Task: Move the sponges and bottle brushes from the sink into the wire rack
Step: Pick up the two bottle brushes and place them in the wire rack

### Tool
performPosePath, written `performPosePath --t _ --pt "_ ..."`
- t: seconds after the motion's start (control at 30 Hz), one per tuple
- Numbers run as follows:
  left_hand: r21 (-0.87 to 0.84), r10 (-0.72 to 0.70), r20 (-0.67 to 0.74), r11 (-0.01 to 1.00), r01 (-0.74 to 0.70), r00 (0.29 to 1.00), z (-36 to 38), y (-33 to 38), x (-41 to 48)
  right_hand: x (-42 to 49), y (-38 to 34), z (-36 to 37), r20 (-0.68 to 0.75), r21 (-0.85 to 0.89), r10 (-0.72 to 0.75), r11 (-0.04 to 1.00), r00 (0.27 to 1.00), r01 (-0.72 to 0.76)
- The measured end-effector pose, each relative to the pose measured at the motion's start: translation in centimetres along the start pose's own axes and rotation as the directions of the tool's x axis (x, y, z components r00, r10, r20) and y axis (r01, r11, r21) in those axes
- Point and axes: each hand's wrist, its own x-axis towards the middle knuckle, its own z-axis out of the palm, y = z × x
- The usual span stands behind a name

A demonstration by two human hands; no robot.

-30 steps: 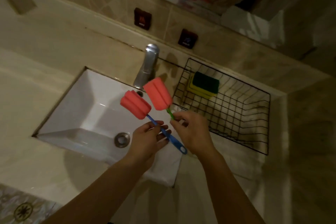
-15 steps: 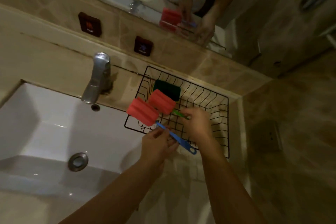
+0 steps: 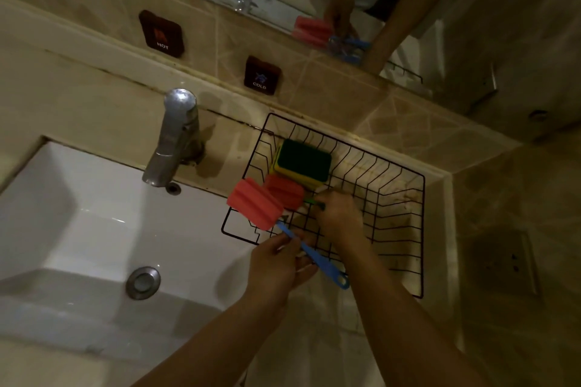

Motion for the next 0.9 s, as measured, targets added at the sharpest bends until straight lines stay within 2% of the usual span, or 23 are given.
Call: performPosePath --t 0.13,0.27,0.37,0.43,0.5,0.53,0.6,0.67,0.8,0.9 --pt "0.007 -0.002 -0.01 1.0 0.002 1.0 0.2 -0.3 0.2 0.5 0.5 0.4 -0.023 0.044 0.059 0.997 0.998 -0.058" --pt "0.018 0.0 -0.021 1.0 0.0 1.0 0.6 -0.5 0.5 0.4 0.2 0.5 -0.051 0.113 -0.022 0.993 0.998 0.028" --pt "0.004 0.003 -0.019 1.0 -0.003 1.0 0.7 -0.6 0.5 -0.7 0.1 -0.1 -0.152 0.201 -0.045 0.977 0.987 0.076" --pt "0.01 0.014 -0.014 1.0 -0.014 1.0 0.6 -0.7 0.5 -2.0 0.0 -1.0 -0.208 0.362 0.025 0.931 0.978 0.053" --pt "0.07 0.046 -0.004 0.996 -0.045 0.999 0.5 -0.8 0.4 -3.9 -0.2 -2.4 -0.108 0.591 0.056 0.806 0.993 0.019" --pt "0.114 0.067 0.01 0.991 -0.068 0.998 0.6 -0.8 0.2 -5.0 -0.4 -3.1 -0.029 0.655 0.001 0.755 1.0 0.018" --pt "0.176 0.095 0.045 0.979 -0.102 0.994 0.9 -0.9 0.2 -6.6 -0.6 -4.1 0.106 0.653 -0.132 0.757 0.986 0.031" --pt "0.197 0.106 0.086 0.973 -0.121 0.991 1.3 -0.9 0.3 -7.5 -1.2 -4.6 0.159 0.65 -0.191 0.758 0.969 0.043" --pt "0.256 0.111 0.164 0.955 -0.151 0.98 1.7 -1.0 0.0 -7.9 -1.2 -5.3 0.085 0.563 -0.192 0.819 0.978 0.112" --pt "0.316 0.152 0.196 0.926 -0.209 0.969 1.5 -0.7 -0.2 -7.6 -1.0 -5.9 0.099 0.516 -0.196 0.848 0.976 0.118"
